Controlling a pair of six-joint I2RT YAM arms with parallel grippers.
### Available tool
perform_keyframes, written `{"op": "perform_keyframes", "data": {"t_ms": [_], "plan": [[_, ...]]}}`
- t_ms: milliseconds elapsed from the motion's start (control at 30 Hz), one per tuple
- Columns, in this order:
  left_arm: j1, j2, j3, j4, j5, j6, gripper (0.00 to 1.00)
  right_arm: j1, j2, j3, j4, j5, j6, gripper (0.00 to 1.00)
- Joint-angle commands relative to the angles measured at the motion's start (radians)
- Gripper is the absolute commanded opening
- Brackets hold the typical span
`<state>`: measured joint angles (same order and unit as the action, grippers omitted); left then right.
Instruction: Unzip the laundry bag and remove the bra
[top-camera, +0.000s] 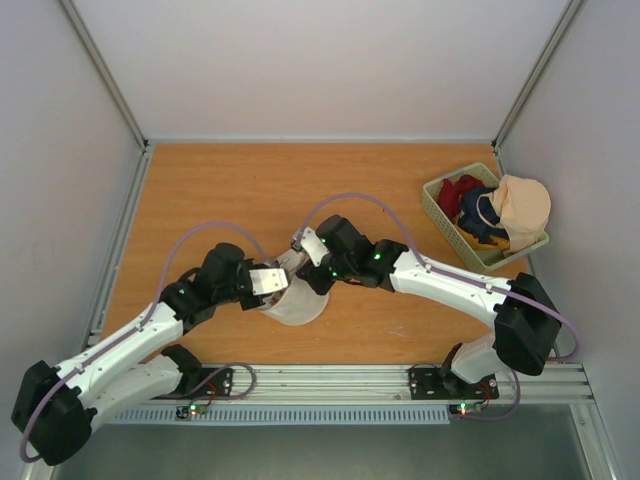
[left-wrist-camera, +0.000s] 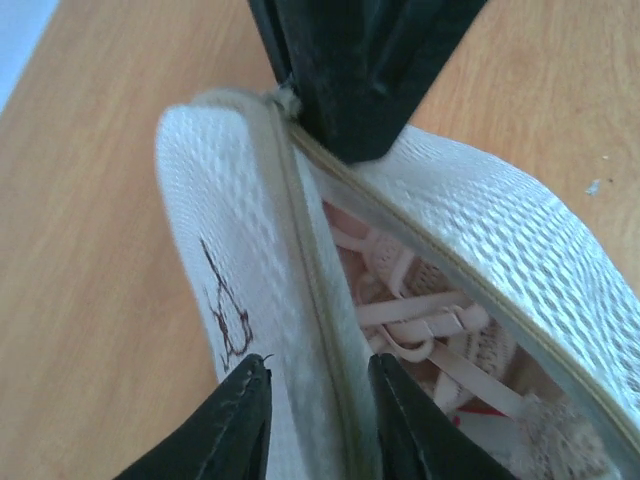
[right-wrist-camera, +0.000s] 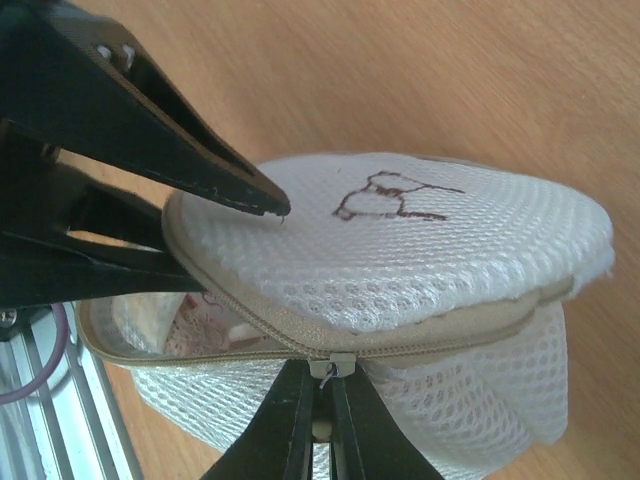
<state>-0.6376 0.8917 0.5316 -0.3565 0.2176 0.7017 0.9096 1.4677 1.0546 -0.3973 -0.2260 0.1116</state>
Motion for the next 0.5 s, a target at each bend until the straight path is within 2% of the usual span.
{"op": "perform_keyframes", "data": {"t_ms": [0,67,100,233,333,367,467], "plan": [[-0.011,-0.014,-0.011,0.163,0.008,0.034,0.17,0.008,0.009,0.031,0.017,-0.037,-0.030,0.01],[-0.011,-0.035,-0.022,0.183,0.040,0.069,0.02,0.002,0.004,0.029,0.004,-0.028,-0.052,0.01],[-0.010,-0.045,-0.032,0.193,0.049,0.098,0.01,-0.005,0.003,0.032,-0.011,-0.021,-0.062,0.01],[-0.010,-0.095,-0.082,0.238,0.056,0.264,0.01,-0.060,-0.008,0.043,-0.095,0.002,-0.095,0.01],[-0.008,-0.138,-0.129,0.279,0.066,0.449,0.01,-0.128,-0.026,0.038,-0.146,0.020,-0.095,0.01],[-0.007,-0.154,-0.141,0.277,0.079,0.527,0.01,-0.148,-0.030,0.036,-0.162,0.028,-0.123,0.01],[-0.006,-0.195,-0.157,0.240,0.127,0.628,0.01,-0.182,-0.042,0.037,-0.202,0.057,-0.150,0.01]]}}
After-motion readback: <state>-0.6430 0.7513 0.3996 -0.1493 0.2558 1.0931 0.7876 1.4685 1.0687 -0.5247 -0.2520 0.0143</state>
